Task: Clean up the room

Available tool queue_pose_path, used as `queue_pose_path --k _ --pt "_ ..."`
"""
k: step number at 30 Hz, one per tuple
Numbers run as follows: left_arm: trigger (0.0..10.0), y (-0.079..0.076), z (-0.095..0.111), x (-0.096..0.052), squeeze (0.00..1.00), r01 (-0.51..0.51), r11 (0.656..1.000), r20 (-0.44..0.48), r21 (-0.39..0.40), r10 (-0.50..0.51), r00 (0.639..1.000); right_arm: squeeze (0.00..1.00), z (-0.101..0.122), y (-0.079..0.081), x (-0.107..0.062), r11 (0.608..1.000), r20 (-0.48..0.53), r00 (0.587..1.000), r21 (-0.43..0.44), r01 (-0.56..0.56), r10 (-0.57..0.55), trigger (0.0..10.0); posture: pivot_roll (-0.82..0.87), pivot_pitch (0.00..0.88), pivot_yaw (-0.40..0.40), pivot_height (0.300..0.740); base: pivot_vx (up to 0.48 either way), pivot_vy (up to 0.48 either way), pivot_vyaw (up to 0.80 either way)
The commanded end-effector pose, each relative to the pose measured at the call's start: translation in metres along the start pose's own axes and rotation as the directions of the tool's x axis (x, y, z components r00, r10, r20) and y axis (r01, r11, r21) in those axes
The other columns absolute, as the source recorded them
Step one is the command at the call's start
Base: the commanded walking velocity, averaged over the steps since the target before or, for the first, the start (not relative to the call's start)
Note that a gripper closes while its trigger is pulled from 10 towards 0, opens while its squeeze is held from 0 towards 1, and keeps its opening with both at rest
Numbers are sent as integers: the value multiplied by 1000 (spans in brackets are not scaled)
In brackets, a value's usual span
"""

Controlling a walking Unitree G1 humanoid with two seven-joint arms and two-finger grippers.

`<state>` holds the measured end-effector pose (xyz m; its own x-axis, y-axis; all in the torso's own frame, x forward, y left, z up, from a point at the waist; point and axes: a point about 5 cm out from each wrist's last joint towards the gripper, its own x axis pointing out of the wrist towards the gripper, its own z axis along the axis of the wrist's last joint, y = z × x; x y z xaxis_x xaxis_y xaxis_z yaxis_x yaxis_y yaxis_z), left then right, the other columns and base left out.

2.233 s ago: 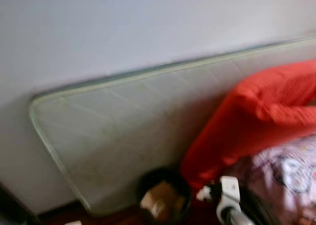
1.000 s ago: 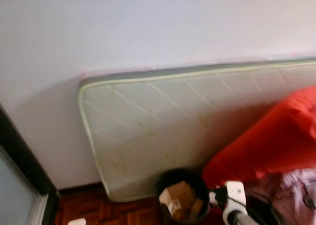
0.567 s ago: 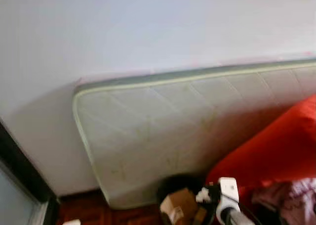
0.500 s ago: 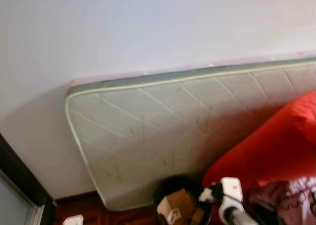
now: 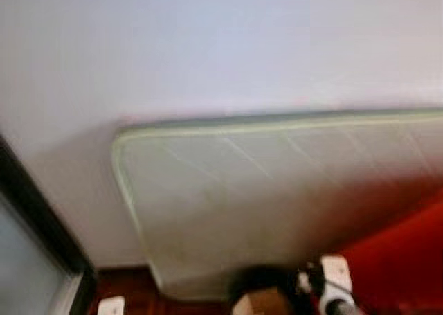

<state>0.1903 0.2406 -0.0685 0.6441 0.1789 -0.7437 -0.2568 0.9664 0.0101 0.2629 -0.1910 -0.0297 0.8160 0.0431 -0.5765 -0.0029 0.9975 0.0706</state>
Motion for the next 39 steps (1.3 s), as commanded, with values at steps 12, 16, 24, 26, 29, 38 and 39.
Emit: queue_pose_path --k 12,16,24,26,29,38,39 --pt "10000 1 1 0 0 -4 1000 0 -1 4 1000 0 -1 8 1 1000 -9 1000 3 -19 19 10000 82 0 -16 740 212 0 0" --pt "10000 0 2 1 0 3 1000 4 -7 -3 1000 0 -7 3 0 1000 -42 999 3 23 -23 10000 86 0 -18 740 0 0 0" --pt "10000 -1 1 0 0 10 1000 0 -1 -10 1000 0 -33 -3 -8 997 -168 983 -17 74 -75 10000 94 0 -18 740 0 0 0" --pt "10000 0 -1 0 0 9 1000 -4 1 -9 1000 0 -36 -3 -9 996 -177 981 -18 83 -85 10000 95 0 -18 740 0 0 0" --pt "10000 2 -4 -1 0 7 1000 -11 6 -7 1000 0 -39 -5 -10 995 -197 975 -4 100 -99 10000 95 0 -16 740 0 0 0" --pt "10000 6 -7 -2 0 5 1000 -20 17 -5 1000 0 -38 -4 -10 994 -179 978 8 112 -109 10000 100 0 -10 740 0 0 0" --pt "10000 6 -7 -2 0 5 1000 -20 17 -5 1000 0 -38 -4 -10 994 -179 978 8 112 -109 10000 100 0 -10 740 0 0 0"
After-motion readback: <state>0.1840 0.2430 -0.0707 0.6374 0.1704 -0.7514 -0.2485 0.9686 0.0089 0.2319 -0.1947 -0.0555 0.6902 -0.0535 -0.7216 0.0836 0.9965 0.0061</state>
